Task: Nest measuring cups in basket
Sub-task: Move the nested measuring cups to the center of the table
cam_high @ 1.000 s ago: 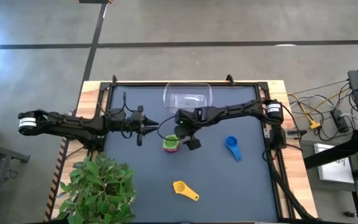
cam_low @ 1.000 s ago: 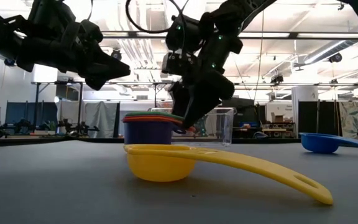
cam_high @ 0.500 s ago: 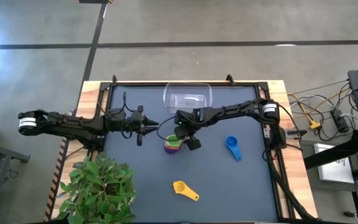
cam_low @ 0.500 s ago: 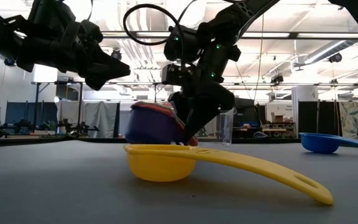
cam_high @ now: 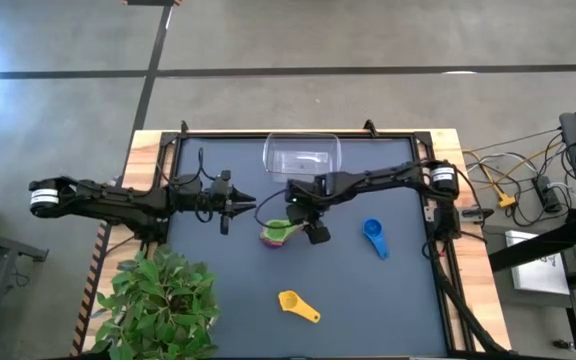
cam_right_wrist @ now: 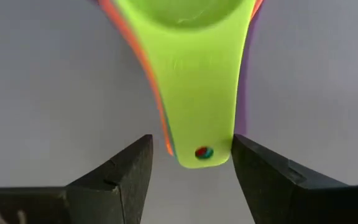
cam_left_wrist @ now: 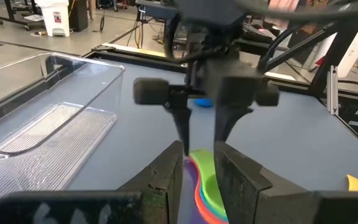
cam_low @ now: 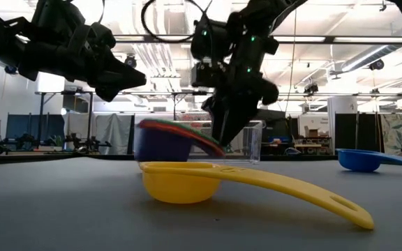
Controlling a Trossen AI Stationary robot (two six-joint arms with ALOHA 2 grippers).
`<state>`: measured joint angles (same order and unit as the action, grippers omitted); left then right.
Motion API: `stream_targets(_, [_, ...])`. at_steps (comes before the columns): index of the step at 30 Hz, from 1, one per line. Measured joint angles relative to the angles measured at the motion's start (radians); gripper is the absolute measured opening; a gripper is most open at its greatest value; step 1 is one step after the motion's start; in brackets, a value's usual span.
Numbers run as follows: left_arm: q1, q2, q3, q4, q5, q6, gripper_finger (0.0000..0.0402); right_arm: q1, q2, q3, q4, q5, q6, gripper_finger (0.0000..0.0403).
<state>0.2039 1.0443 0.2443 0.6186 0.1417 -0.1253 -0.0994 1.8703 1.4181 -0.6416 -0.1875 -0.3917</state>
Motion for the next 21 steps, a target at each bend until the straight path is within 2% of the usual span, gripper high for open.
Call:
stream_targets(8, [0.0, 0.0, 0.0, 0.0, 0.0, -0.008, 0.0075, 0.066, -0.052, 0.0, 0.032, 0.006, 0.007, 0.0207])
stream_targets(10, [0.0, 0.0, 0.0, 0.0, 0.0, -0.012, 0.0075, 0.071, -0.053, 0.0, 0.057, 0.035, 0.001, 0.0215])
stream_targets(13, [-0.001, 0.0, 0.0, 0.0, 0.0, -0.015, 0.0075, 0.067, -0.053, 0.0, 0.094, 0.059, 0.003, 0.024])
stream_targets(21, [-0.005, 0.0, 0.0, -0.008, 0.001, -0.015, 0.0075, 0.033, -0.045, 0.0, 0.157, 0.056, 0.073, 0.0339])
